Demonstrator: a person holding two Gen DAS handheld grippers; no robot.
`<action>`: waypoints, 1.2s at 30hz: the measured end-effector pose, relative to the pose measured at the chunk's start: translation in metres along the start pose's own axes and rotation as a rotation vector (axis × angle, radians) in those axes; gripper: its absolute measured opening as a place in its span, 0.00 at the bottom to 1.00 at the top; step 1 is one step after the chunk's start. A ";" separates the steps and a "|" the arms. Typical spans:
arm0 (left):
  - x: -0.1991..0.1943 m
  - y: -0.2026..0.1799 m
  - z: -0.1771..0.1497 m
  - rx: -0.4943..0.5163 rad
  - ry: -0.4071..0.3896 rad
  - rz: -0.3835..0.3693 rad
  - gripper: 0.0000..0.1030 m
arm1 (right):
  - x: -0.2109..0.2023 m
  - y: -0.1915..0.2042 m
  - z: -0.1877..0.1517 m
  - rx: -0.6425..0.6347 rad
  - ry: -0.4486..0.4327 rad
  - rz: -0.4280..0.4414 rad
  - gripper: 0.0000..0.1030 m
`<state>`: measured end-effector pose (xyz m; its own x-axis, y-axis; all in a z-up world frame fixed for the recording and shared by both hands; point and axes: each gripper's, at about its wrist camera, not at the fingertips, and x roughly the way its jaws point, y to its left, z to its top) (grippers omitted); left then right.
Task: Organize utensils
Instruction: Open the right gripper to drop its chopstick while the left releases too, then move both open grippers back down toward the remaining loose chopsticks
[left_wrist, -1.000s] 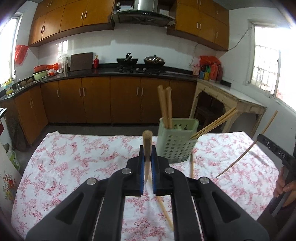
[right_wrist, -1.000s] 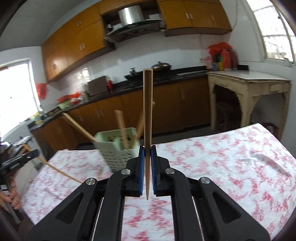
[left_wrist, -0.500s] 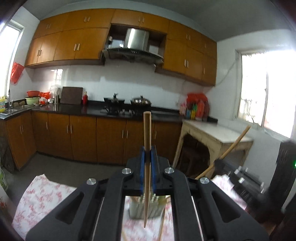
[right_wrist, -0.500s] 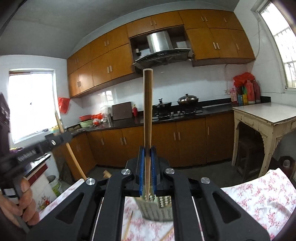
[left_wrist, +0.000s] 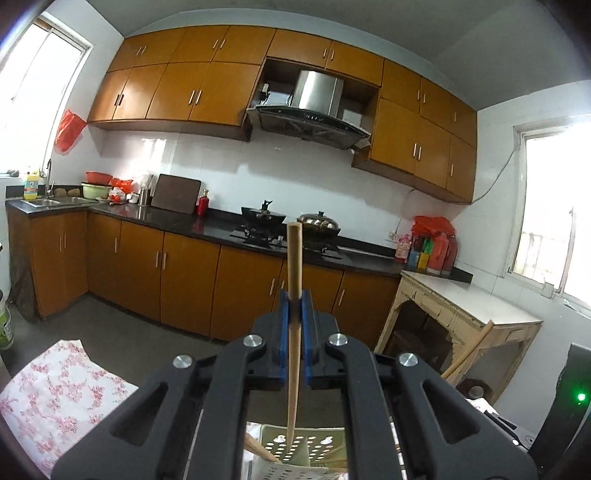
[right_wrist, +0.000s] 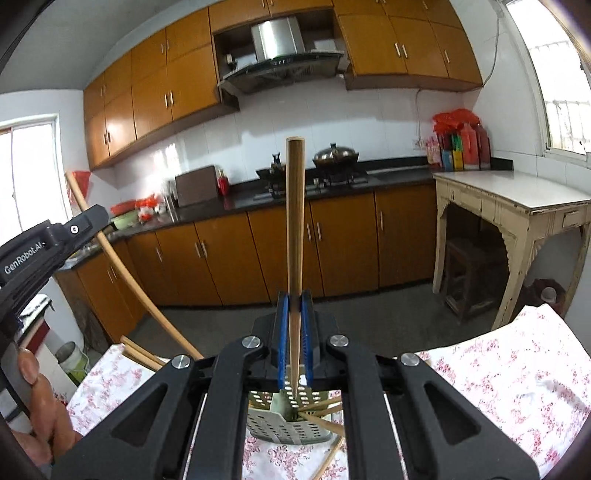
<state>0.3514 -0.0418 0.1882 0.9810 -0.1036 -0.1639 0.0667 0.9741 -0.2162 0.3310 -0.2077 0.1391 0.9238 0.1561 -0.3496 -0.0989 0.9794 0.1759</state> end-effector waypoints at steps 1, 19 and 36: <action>0.004 0.001 -0.005 -0.003 0.013 0.004 0.07 | 0.004 0.001 -0.003 0.000 0.011 0.000 0.07; 0.032 0.026 -0.030 0.008 0.171 0.062 0.35 | 0.020 -0.004 -0.008 0.044 0.093 -0.011 0.41; -0.058 0.046 -0.014 0.025 0.134 0.129 0.47 | -0.057 -0.024 -0.014 0.065 0.018 -0.056 0.41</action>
<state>0.2948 0.0065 0.1740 0.9489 -0.0016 -0.3155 -0.0519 0.9856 -0.1611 0.2753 -0.2381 0.1425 0.9205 0.1040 -0.3766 -0.0224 0.9764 0.2150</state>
